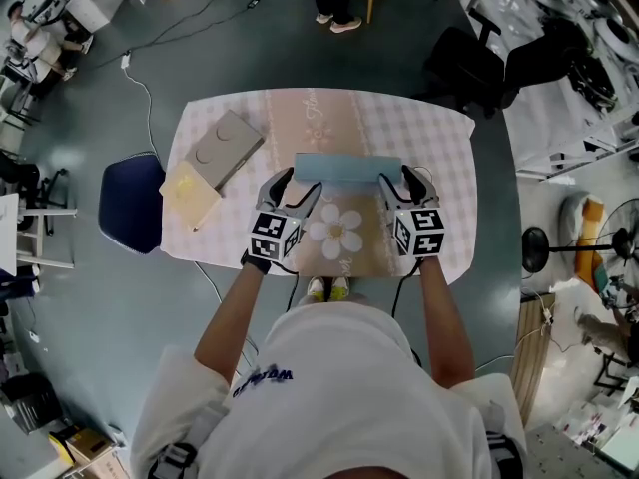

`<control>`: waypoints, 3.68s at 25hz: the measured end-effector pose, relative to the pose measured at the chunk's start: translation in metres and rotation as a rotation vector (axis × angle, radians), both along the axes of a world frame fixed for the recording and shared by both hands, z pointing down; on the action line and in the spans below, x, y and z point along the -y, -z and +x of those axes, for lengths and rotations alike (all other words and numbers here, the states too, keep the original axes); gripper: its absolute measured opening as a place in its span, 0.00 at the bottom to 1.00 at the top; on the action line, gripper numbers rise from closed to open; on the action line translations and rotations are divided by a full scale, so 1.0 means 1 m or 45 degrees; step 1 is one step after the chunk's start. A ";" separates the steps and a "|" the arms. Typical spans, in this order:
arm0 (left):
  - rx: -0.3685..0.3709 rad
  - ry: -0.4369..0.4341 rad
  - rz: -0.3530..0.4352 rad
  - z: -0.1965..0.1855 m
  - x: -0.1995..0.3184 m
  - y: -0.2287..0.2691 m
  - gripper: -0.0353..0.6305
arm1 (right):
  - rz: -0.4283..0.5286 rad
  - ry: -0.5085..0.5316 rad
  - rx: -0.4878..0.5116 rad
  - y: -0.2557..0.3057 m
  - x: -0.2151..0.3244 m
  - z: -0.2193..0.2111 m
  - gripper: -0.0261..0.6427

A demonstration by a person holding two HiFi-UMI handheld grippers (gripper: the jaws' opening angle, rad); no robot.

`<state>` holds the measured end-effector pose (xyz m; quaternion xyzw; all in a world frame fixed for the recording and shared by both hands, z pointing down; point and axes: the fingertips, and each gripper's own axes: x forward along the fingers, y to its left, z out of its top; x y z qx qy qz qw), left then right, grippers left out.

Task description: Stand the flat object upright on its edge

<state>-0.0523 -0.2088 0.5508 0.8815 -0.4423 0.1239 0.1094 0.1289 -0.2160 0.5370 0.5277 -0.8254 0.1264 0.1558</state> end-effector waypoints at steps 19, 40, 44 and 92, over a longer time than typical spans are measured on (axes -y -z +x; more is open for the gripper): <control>-0.001 0.017 0.020 -0.001 0.003 0.001 0.48 | 0.001 -0.024 0.020 -0.001 0.000 0.007 0.42; 0.007 0.175 0.286 -0.042 -0.033 0.090 0.44 | 0.259 -0.190 0.064 0.086 -0.054 0.047 0.37; 0.027 0.137 0.299 -0.038 -0.032 0.092 0.44 | 0.302 -0.179 0.052 0.099 -0.053 0.046 0.33; -0.027 0.088 0.338 -0.027 -0.030 0.103 0.06 | 0.326 -0.083 0.058 0.107 -0.056 0.031 0.04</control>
